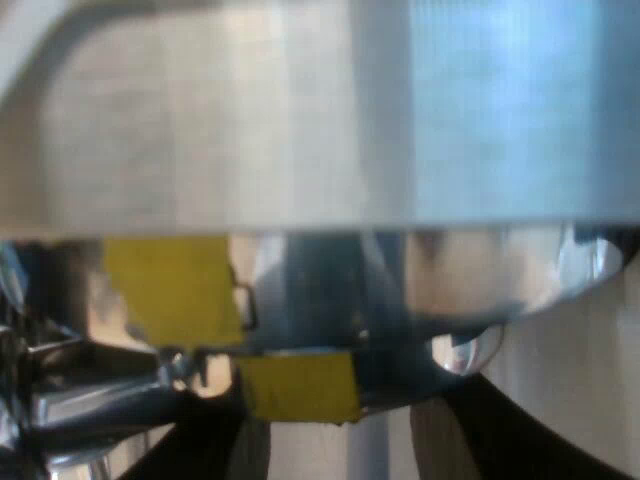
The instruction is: Put the handle in the coffee machine
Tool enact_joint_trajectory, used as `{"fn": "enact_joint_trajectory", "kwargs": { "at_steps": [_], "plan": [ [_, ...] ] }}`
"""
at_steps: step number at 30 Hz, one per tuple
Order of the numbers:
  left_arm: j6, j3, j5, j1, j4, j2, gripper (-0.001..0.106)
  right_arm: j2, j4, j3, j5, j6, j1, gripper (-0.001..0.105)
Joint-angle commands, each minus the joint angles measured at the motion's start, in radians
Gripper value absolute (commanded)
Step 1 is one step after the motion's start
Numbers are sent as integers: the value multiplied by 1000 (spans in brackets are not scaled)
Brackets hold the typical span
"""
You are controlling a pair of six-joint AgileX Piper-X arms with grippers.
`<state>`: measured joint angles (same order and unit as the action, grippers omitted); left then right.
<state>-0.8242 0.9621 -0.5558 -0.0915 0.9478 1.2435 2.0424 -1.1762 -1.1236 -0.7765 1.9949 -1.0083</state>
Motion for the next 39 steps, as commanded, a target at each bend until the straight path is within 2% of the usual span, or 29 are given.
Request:
{"fn": "enact_joint_trajectory", "kwargs": {
  "at_steps": [1,6,9,13,16,19,29,34,39],
  "plan": [
    [-5,5,-2,26,30,-4,0,-36,-76,-17,23,6,4,36],
    [-5,5,-2,104,75,-4,0,-36,-76,-17,23,26,4,36],
    [-9,5,-2,132,90,-4,0,-36,-72,-17,23,59,4,36],
    [-17,5,-2,156,94,-4,0,-36,-39,-17,23,59,4,36],
    [-17,5,-4,169,112,-4,0,-36,9,-17,23,36,4,36],
    [-17,5,-3,188,127,-4,0,-36,38,-10,18,-46,2,36],
    [-17,5,2,255,173,-4,0,-75,36,102,-13,-51,2,36],
    [-75,5,12,296,177,-4,0,-119,36,164,-30,-43,5,36],
    [-211,5,12,300,121,-4,0,-160,36,252,-18,-38,8,36]
  ]
}}
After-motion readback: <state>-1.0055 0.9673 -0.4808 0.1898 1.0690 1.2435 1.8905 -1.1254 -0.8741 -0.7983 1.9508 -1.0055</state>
